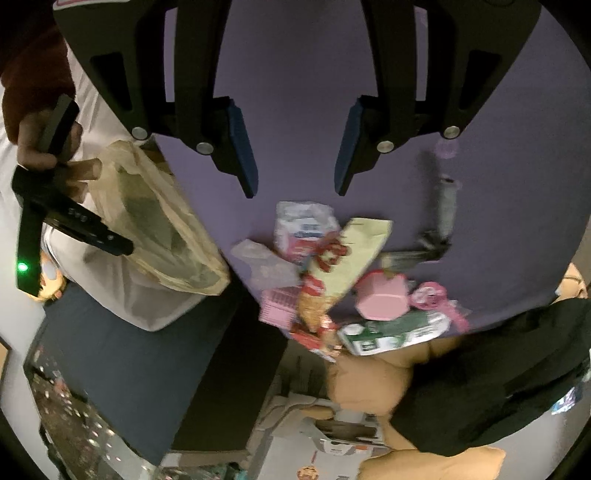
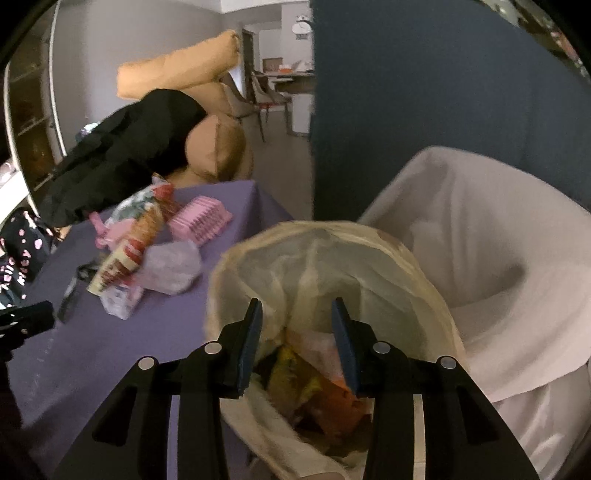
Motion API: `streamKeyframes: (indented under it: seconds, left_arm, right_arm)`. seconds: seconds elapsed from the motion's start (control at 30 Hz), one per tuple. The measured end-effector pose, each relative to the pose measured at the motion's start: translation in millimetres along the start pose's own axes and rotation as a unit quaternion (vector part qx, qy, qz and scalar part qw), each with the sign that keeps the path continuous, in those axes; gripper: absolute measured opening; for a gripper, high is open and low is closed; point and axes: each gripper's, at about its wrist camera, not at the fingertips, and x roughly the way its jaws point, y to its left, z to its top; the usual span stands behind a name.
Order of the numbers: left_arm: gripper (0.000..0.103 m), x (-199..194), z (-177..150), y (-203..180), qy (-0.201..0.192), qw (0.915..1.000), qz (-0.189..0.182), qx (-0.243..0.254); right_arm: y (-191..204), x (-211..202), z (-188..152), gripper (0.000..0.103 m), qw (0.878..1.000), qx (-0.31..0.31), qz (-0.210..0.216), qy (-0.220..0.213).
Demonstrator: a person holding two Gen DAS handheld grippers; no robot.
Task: Collect trash
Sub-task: 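Grasp the clear plastic wrapper with the right tool while the left tool reaches the black wrapper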
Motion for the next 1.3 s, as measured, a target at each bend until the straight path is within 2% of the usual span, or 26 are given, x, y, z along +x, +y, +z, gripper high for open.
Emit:
streamKeyframes:
  seconds: [0.2, 0.27, 0.4, 0.53, 0.77, 0.87, 1.03, 1.17, 1.3]
  left_arm:
    - [0.041, -12.9, -2.7, 49.2, -0.011, 0.9985, 0.043, -0.033]
    - [0.042, -15.4, -4.5, 65.1, -0.012, 0.9973, 0.056, -0.046]
    - [0.042, -19.5, -8.2, 98.3, -0.014, 0.9944, 0.073, -0.075]
    - [0.045, -17.9, -8.5, 117.5, -0.012, 0.9934, 0.072, -0.088]
    - [0.046, -4.5, -5.3, 119.8, 0.002, 0.9958, 0.060, -0.069]
    - [0.046, 0.7, -3.8, 119.6, 0.006, 0.9962, 0.053, -0.069]
    - [0.046, 7.1, -0.6, 115.9, 0.011, 0.9978, 0.037, -0.054]
    - [0.046, 13.4, 2.4, 117.8, 0.016, 0.9981, 0.029, -0.053]
    - [0.046, 17.2, 4.9, 123.9, 0.017, 0.9977, 0.029, -0.059]
  right_arm:
    - [37.0, 0.0, 8.0, 0.039, 0.999, -0.021, 0.034, -0.003]
    - [47.6, 2.9, 9.8, 0.051, 0.998, -0.021, 0.052, -0.003]
    - [71.3, 8.8, 9.5, 0.051, 0.996, -0.032, 0.081, 0.000]
    - [98.2, 22.2, 6.1, 0.051, 0.993, -0.050, 0.099, 0.033]
    - [133.2, 35.2, 0.8, 0.051, 0.991, -0.093, 0.091, 0.043]
    - [143.0, 41.4, 4.8, 0.051, 0.992, -0.105, 0.062, 0.039]
    - [145.9, 67.9, 27.9, 0.051, 0.988, -0.109, 0.096, 0.043]
    - [140.2, 97.1, 45.6, 0.051, 0.986, -0.122, 0.106, 0.051]
    - [126.3, 132.2, 52.9, 0.051, 0.985, -0.116, 0.106, 0.077]
